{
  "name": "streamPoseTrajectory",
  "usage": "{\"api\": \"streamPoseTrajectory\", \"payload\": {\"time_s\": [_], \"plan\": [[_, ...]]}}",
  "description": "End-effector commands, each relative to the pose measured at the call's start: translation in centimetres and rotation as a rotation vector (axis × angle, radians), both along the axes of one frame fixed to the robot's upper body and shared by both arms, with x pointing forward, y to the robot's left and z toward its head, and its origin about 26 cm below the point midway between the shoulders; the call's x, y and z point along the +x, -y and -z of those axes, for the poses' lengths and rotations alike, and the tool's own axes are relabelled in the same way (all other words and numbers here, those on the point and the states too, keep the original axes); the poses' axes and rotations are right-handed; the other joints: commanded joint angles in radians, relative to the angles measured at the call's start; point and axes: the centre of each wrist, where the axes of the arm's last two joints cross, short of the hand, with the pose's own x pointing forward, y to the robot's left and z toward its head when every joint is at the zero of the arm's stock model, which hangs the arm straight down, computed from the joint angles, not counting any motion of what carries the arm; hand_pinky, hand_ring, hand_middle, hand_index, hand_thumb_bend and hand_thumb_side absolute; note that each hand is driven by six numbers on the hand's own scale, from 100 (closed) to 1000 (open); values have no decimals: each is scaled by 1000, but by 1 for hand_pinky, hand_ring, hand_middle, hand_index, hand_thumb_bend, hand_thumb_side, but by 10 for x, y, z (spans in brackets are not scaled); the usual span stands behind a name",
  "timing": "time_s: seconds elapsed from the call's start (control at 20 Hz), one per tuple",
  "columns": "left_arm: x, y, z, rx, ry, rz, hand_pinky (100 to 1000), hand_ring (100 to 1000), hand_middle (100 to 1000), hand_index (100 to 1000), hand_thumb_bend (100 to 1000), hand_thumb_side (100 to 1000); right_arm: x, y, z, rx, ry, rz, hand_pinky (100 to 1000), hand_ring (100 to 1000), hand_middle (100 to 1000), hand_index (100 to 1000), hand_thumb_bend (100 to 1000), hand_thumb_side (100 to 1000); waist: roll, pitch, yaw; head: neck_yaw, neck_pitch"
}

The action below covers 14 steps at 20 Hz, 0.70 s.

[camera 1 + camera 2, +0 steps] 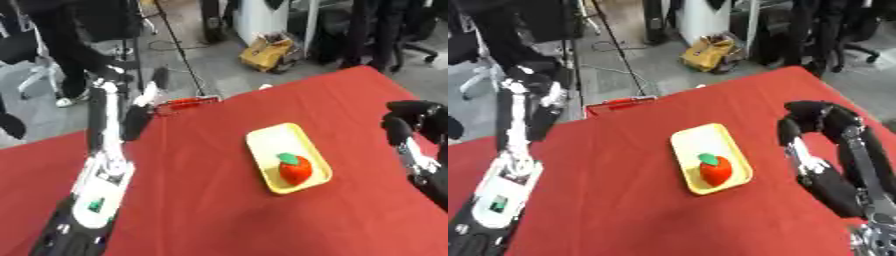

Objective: Pick up objects on the table and place them in the box.

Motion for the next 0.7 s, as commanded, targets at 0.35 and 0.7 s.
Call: {"api": "streamPoseTrajectory", "payload": {"time_s": [0.35,0.7], "plan": [[-55,-93,51,-282,-61,-38,623,688,733,798,707,924,-4,14,-6,3,9,80,619,621,590,759,345,664,-6,-28,89,-19,16],[-72,-97,74,-375,-57,-68,614,670,714,799,701,916,-5,16,-5,14,5,96,619,622,590,762,348,660,-9,-28,114,-16,33]]}}
